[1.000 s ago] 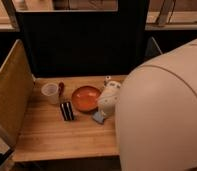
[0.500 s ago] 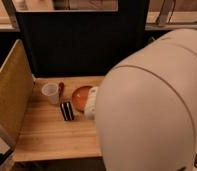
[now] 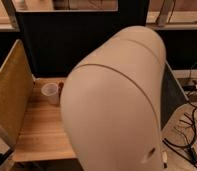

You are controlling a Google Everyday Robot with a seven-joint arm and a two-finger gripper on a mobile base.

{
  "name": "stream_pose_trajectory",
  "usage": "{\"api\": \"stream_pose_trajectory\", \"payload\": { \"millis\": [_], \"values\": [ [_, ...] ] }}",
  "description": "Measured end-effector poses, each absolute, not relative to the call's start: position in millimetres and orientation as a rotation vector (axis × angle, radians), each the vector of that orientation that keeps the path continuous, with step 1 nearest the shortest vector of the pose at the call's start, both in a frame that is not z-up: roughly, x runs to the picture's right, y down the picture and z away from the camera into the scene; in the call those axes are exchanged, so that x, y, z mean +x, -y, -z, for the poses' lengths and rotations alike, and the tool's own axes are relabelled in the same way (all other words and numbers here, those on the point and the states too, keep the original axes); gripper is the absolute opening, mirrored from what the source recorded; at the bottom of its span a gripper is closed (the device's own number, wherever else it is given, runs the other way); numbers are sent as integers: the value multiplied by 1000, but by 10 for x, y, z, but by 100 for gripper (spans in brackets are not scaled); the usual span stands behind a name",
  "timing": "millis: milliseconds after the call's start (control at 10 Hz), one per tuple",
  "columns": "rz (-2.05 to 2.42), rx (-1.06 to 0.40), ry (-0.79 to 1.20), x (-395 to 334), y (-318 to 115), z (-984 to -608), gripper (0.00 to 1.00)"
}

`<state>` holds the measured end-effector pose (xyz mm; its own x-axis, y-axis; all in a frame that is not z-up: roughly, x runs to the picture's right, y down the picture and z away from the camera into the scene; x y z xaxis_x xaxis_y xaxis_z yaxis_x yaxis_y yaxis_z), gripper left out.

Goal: Knock the eraser over

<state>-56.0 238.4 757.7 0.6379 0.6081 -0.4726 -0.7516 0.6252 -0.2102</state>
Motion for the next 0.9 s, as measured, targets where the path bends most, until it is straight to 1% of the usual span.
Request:
{"api": "stream_pose_trajectory", "payload": {
  "millis": [300, 400, 900],
  "values": [
    [-706, -445, -326, -1158, -2503, -7511, 0],
    [-688, -448, -315, -1253, -2516, -7508, 0],
    [-683, -449, -326, -1188, -2515, -7532, 0]
  ]
}}
